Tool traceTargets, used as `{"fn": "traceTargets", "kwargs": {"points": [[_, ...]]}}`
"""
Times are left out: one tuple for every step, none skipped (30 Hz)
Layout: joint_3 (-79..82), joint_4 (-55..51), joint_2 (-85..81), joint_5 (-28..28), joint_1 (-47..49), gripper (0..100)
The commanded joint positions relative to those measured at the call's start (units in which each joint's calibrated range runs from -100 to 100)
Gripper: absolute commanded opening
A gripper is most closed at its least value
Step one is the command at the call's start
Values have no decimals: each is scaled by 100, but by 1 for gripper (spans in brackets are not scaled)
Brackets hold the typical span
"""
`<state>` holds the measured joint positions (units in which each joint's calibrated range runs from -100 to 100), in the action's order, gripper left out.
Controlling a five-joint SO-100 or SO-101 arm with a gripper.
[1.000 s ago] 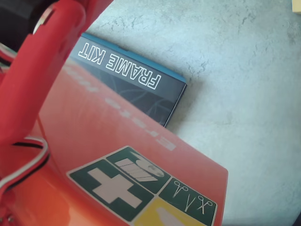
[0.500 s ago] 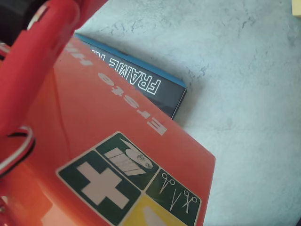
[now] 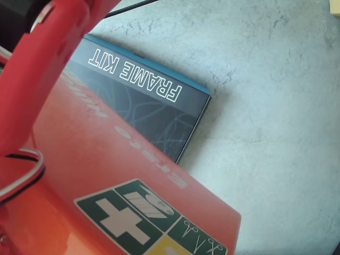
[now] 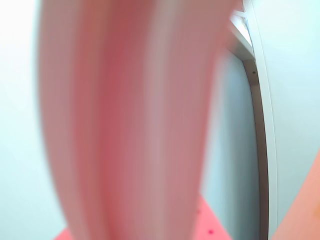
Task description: Grab the white handle of the orange box
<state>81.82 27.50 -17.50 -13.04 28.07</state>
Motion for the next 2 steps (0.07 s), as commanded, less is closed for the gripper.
{"fn": "traceTargets", "kwargs": {"points": [[1207,84,294,16,134,2],[1287,168,294,16,134,2]]}}
